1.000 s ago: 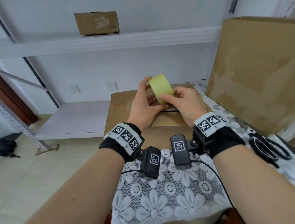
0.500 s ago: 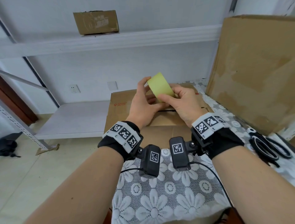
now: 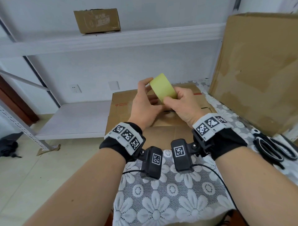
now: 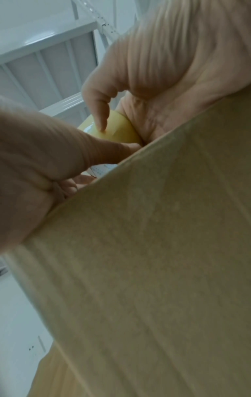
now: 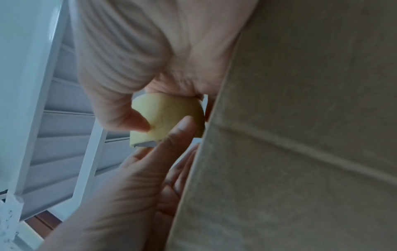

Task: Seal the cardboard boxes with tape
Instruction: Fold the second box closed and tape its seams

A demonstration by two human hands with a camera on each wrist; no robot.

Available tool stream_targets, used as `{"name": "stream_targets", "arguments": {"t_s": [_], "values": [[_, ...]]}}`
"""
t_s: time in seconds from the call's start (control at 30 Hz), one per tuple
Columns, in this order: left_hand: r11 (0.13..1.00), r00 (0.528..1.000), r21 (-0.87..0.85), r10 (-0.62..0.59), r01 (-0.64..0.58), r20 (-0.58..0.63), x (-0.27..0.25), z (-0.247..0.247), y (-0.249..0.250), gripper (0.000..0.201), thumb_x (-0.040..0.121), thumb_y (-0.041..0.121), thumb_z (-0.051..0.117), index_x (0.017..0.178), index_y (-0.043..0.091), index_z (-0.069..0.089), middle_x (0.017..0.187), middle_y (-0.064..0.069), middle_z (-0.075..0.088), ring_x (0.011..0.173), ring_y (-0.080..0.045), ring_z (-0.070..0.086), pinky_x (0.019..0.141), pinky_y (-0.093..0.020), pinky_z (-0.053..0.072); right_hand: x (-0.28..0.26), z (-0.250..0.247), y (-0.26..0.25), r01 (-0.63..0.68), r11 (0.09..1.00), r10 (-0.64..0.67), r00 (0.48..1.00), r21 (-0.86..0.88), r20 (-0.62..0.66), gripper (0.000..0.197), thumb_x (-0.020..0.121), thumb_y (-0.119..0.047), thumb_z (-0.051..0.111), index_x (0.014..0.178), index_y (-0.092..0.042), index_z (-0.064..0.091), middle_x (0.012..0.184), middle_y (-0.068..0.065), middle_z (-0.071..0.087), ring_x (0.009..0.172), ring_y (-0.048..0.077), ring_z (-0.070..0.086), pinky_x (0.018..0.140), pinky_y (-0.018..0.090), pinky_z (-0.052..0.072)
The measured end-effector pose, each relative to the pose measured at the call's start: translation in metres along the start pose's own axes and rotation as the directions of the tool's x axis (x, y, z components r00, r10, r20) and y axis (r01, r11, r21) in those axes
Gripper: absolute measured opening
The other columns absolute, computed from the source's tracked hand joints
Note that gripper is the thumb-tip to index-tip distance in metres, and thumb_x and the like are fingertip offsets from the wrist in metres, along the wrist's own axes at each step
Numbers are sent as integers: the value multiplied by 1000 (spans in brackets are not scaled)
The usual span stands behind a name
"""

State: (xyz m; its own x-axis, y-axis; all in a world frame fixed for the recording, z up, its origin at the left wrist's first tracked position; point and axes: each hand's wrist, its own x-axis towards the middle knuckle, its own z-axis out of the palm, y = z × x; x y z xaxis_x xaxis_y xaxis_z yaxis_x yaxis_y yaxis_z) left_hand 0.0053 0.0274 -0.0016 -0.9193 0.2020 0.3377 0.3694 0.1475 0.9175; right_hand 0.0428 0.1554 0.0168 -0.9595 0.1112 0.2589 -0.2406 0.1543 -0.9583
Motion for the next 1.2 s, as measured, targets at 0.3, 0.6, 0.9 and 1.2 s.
{"name": "stream_targets", "arguments": {"t_s": [0.3, 0.6, 0.9, 1.2], "values": [[999, 1000, -37, -4, 4, 10, 1, 0, 1, 80, 68, 4, 85, 127, 27, 37, 130, -5, 57, 103, -18, 67, 92, -35, 56, -1, -5, -1, 8, 1000, -8, 998, 6, 54, 20, 82, 9, 55, 96, 1, 67, 92, 29, 66, 78, 25, 59, 80, 48, 52], [997, 1000, -67, -22, 23, 12, -1, -2, 1, 81, 68, 3, 86, 128, 27, 37, 130, -4, 57, 102, -14, 68, 90, -34, 57, 0, -6, 2, -27, 997, 23, 999, 75, 50, 23, 79, -8, 74, 100, 2, 69, 96, 24, 70, 88, 30, 68, 82, 43, 56], [985, 997, -158, -54, 62, 54, -1, -4, 8, 87, 65, -7, 85, 132, 19, 37, 131, -9, 55, 100, -17, 68, 83, -26, 57, -1, -8, 2, -14, 995, 6, 997, 103, 74, 23, 84, 0, 66, 101, 14, 62, 101, 36, 64, 96, 47, 63, 88, 51, 53], [984, 997, -168, -59, 67, 52, -1, -3, 9, 89, 65, -7, 85, 136, 16, 36, 131, -9, 54, 101, -18, 69, 79, -22, 56, -1, -7, 1, 17, 998, -17, 1000, 56, -5, 7, 82, -6, 71, 85, 1, 69, 85, 22, 70, 74, 19, 64, 67, 26, 55]]}}
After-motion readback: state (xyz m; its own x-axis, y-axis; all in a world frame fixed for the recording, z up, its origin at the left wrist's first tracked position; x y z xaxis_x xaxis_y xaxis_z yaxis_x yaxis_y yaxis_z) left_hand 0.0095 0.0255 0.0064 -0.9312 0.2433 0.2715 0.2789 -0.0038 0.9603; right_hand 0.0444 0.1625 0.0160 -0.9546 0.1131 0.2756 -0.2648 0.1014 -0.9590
